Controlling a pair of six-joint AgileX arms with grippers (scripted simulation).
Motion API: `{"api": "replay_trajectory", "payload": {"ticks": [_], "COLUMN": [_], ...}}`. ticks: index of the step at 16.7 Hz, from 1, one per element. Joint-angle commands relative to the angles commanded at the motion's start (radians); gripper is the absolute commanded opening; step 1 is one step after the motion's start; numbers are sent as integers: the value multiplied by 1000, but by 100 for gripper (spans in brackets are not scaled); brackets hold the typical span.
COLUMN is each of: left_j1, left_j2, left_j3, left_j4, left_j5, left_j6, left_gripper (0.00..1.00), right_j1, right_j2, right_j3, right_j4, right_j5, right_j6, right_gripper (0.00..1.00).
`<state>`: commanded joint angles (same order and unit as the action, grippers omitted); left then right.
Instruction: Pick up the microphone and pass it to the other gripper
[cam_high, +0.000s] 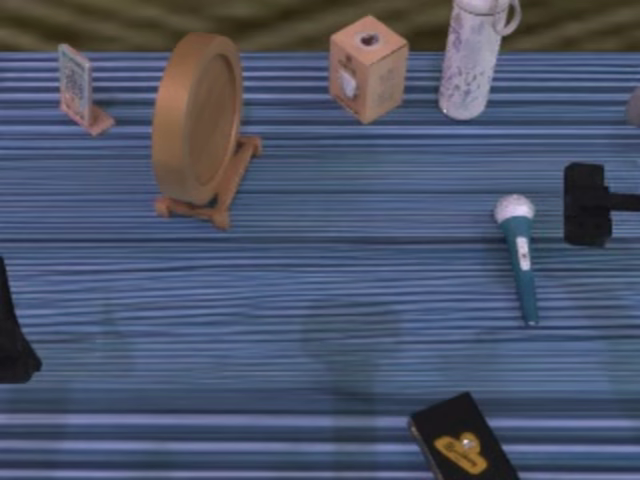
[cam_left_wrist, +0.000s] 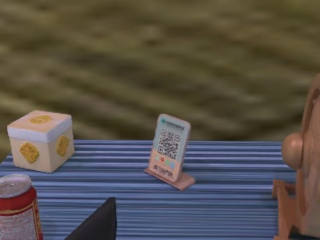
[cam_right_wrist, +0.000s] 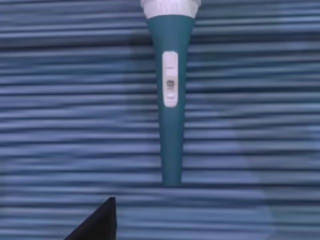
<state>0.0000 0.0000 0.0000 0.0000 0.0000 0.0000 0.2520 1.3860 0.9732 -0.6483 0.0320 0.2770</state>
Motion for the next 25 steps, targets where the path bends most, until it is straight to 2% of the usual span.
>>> {"api": "replay_trajectory", "payload": {"ticks": [4,7,15,25], "left_j1": [0,0,0,0], "left_j2": [0,0,0,0], "left_j3": [0,0,0,0], "left_j4": [0,0,0,0], "left_j5": [0,0,0,0], "left_j6": [0,0,0,0], "left_gripper": [100,100,100,100], "right_j1": [58,88,95,91], "right_j2": [333,487,545,760], "right_j3": [219,325,362,248], "right_j4": [-145,-215,-237,93], "right_j5": [6,7,6,7], "right_j6": [62,92,102,98], "right_gripper": [100,100,100,100]}}
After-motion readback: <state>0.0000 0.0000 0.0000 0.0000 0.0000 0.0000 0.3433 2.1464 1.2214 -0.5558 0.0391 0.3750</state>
